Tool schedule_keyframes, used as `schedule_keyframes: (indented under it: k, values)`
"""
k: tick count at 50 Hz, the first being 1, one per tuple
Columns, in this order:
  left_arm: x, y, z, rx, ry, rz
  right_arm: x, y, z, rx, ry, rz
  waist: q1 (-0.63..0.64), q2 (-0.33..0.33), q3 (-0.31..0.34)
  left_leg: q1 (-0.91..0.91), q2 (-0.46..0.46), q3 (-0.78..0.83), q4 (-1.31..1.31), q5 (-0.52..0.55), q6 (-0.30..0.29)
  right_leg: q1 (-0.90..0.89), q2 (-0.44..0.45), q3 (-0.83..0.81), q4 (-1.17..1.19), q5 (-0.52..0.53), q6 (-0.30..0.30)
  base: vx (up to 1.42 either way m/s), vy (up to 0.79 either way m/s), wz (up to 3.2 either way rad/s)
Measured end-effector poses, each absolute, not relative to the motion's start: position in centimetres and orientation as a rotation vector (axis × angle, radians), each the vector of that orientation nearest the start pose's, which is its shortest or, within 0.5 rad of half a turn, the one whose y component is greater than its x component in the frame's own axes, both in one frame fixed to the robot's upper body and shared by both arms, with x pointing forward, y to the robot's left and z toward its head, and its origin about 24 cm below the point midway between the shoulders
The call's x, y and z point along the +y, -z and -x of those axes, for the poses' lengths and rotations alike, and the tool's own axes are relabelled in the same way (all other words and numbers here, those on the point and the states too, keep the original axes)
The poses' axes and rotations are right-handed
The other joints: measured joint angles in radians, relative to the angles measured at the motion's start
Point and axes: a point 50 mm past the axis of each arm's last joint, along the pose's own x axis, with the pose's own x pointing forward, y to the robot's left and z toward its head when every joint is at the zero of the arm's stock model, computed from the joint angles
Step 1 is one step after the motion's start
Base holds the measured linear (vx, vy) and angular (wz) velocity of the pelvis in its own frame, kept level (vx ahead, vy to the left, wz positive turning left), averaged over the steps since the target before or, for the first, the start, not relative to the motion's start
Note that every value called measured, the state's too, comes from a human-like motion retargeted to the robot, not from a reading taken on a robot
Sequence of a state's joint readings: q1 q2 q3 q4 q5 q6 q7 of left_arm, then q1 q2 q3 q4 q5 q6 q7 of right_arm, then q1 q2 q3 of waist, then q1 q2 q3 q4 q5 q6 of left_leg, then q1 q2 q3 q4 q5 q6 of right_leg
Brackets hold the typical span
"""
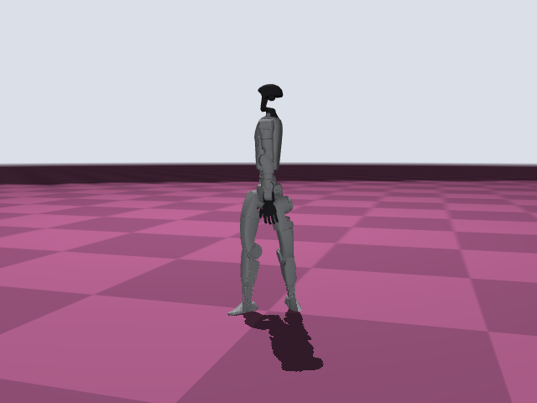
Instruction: Upper body actions
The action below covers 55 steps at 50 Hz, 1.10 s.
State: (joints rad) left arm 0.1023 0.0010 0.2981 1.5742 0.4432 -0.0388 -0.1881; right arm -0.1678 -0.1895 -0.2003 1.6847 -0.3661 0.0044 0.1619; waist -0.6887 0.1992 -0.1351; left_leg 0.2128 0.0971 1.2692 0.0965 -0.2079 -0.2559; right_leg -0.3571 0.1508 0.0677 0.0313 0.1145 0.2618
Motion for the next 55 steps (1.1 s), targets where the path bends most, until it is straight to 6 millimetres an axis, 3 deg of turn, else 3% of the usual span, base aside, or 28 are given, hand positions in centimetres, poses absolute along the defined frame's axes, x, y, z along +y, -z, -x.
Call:
schedule_keyframes:
  k: [8, 26, 33, 47, 55]
  values:
    - [13.3, 18.0, 3.3, 1.646, 0.299, 0.058, -21.4, 17.0, -5.2, 1.548, -0.131, 0.151, 0.000, -0.003, 0.009, 0.003, 0.000, -0.001, 0.008, -0.005, 0.000, 0.004, -0.002, -0.003, 0.000, 0.000, 0.000, 0.00, 0.00, 0.00]
    - [14.3, 17.8, 4.6, 1.700, 0.260, 0.049, -21.8, 16.9, -5.8, 1.515, -0.116, 0.148, 0.023, -0.018, 0.011, 0.001, 0.001, -0.019, 0.023, -0.017, 0.005, 0.011, -0.010, -0.015, 0.003, -0.004, 0.000, 0.00, 0.00, 0.00]
    - [14.5, 17.9, 4.3, 1.691, 0.264, 0.034, -21.6, 17.0, -6.1, 1.499, -0.120, 0.139, 0.021, -0.017, 0.015, -0.004, -0.002, -0.025, 0.022, -0.020, 0.011, 0.012, -0.015, -0.019, 0.000, -0.001, 0.000, 0.00, 0.00, 0.00]
    - [13.4, 18.2, 0.0, 1.534, 0.292, 0.023, -22.4, 17.0, -1.9, 1.629, -0.062, 0.107, 0.089, -0.035, 0.010, -0.061, 0.000, -0.126, 0.009, -0.024, 0.059, 0.029, -0.090, -0.087, -0.016, 0.002, -0.023, 0.01, 0.00, 0.61]
    - [13.3, 18.2, 0.9, 1.558, 0.280, 0.021, -22.9, 17.0, -1.3, 1.626, -0.033, 0.103, 0.169, -0.052, 0.009, -0.090, 0.011, -0.212, 0.003, -0.015, 0.089, 0.064, -0.121, -0.130, -0.015, -0.013, -0.080, 0.07, -0.06, 0.83]
